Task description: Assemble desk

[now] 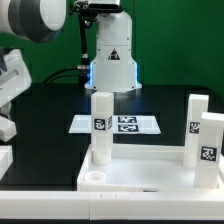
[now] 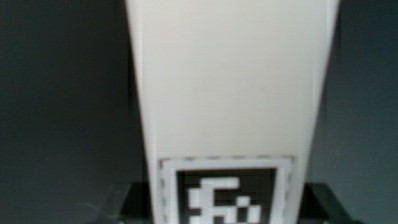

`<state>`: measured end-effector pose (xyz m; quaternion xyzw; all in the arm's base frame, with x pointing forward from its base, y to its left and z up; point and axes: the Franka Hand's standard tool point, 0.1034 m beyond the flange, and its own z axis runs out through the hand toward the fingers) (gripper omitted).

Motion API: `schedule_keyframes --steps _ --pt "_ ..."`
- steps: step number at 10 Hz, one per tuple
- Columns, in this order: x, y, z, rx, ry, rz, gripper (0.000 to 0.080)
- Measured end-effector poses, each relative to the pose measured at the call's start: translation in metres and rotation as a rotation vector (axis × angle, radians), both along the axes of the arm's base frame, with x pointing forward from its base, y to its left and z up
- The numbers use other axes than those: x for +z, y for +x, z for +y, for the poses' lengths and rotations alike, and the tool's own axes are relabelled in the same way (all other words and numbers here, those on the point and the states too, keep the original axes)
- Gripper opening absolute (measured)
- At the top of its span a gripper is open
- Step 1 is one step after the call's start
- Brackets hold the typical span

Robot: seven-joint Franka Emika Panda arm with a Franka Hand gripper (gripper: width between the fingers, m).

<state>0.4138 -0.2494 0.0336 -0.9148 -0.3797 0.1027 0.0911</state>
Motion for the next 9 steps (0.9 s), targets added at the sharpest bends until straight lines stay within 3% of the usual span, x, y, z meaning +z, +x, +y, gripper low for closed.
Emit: schedule_keyframes --steps 2,4,8,9 --pt "-0.007 -0.012 0.030 -0.350 -0.072 0.003 0.0284" --pt "-0.015 -0.002 0.058 -0.619 -0.116 0.005 0.0284" --pt "-0.015 0.001 0.062 -0.877 -0.168 0.026 0.0284" --pt "-0.018 -0.001 0.070 -1.040 -0.209 0.017 0.0284"
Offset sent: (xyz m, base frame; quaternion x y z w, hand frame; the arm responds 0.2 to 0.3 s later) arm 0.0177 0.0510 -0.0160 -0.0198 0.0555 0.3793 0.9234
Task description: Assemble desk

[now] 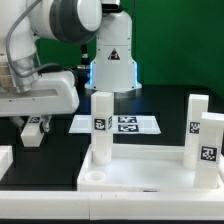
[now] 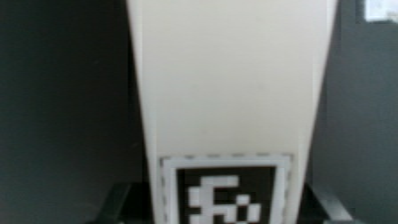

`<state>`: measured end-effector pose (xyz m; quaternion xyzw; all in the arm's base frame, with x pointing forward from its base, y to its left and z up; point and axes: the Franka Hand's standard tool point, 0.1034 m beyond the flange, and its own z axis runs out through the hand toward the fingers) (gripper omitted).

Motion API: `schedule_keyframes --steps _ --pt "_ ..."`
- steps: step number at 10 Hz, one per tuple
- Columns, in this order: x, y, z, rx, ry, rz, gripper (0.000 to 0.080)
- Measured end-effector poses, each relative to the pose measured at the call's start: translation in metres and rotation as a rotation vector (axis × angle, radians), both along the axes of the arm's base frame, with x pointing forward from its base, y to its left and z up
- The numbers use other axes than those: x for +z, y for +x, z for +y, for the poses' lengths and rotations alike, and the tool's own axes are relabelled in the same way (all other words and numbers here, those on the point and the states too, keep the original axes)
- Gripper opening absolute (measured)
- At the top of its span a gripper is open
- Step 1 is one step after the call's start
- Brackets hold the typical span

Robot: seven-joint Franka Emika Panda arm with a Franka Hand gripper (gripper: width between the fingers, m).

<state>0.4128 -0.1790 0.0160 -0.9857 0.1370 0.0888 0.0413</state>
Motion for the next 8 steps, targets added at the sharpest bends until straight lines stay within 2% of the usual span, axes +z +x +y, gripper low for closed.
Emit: schedule_keyframes --steps 1,2,4,6,7,8 --pt "-0.003 -0.006 0.011 -0.038 -0.041 -0.022 0.0284" --pt "-0.005 -0.010 0.019 -0.040 -0.054 -0.026 0.0284" --pt "-0.006 -0.007 0.025 -0.046 -0.075 -0.049 0.0284" --pt "-0.006 -0.007 0.026 -0.043 -0.072 -0.045 0.0284" --pt "-0.005 -0.008 0.028 -0.047 -0.046 -0.016 0.0440" --pt "0.004 -0.001 0.024 -0.061 -0.016 0.008 0.0568"
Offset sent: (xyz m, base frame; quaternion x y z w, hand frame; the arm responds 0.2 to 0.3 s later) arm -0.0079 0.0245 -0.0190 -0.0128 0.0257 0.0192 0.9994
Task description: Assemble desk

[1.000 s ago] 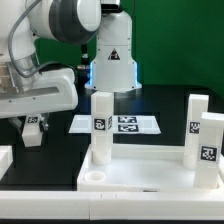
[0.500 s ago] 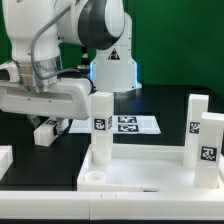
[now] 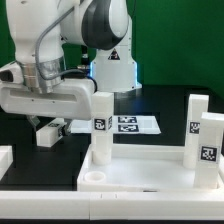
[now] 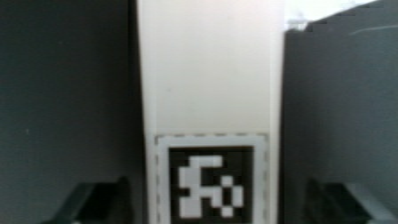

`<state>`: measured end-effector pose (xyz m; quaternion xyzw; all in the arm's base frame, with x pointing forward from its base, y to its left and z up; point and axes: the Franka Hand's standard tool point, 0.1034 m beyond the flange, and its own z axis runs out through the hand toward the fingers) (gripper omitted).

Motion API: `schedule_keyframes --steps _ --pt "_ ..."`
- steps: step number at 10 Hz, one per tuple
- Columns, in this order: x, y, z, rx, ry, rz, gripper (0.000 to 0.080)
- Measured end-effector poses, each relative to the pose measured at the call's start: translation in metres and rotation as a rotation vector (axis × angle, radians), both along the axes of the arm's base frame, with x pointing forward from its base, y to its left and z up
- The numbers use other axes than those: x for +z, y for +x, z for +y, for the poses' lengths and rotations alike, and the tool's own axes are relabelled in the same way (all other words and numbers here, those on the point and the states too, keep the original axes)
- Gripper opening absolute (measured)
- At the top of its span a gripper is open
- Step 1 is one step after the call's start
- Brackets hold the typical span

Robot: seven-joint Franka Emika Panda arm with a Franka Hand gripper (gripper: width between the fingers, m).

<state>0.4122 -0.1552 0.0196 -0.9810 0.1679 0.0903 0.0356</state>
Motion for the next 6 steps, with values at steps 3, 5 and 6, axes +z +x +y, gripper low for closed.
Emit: schedule_keyframes --steps 3,5,6 --pt "0.011 0.015 -0.015 -0.050 0.157 0.207 0.0645" --pt "0.006 0.021 -0.017 -0.059 0.214 0.322 0.0649" --pt "0.001 0.021 -0.008 -0.063 0.245 0.398 0.0649"
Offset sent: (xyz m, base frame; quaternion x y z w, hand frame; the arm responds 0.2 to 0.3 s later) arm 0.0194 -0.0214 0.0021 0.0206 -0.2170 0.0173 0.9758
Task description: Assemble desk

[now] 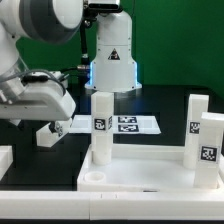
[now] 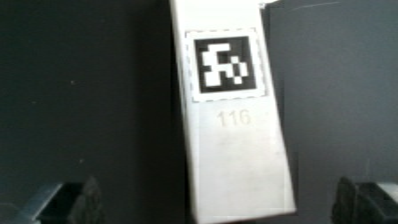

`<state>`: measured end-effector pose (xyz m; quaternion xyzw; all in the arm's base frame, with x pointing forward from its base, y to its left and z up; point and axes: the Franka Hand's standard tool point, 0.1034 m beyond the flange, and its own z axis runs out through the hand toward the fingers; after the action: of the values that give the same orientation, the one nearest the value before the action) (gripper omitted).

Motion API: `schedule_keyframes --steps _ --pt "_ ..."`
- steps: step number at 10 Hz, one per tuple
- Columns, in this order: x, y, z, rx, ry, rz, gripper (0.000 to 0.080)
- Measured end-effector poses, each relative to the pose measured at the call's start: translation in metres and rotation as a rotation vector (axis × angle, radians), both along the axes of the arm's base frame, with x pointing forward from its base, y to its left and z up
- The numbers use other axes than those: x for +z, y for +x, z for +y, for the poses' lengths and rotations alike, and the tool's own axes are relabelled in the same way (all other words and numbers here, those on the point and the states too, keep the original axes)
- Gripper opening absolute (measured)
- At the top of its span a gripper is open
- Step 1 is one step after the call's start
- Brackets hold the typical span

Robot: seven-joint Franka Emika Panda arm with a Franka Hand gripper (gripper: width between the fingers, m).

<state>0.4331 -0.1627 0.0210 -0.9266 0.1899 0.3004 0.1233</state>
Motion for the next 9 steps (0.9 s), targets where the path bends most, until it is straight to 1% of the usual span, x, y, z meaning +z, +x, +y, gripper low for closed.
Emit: schedule_keyframes --steps 1,2,3,4,5,6,8,9 --pt "-0.005 -0.003 0.014 -0.009 0.013 0.069 0.0649" --pt "-0.006 -0.005 0.030 0.009 0.046 0.141 0.0649" --pt "-0.008 -0.005 0.034 0.034 0.059 0.178 0.0649" --pt "-0.007 -0.009 0.034 0.032 0.087 0.232 0.0649" --pt "-0.010 -0.008 0.030 0.038 0.088 0.224 0.0649" --pt "-0.009 -0.012 0.023 0.037 0.101 0.227 0.0649" --pt "-0.009 -0.024 0.023 0.008 0.114 0.280 0.0649" --pt "-0.010 -0.025 0.024 0.003 0.112 0.290 0.0649"
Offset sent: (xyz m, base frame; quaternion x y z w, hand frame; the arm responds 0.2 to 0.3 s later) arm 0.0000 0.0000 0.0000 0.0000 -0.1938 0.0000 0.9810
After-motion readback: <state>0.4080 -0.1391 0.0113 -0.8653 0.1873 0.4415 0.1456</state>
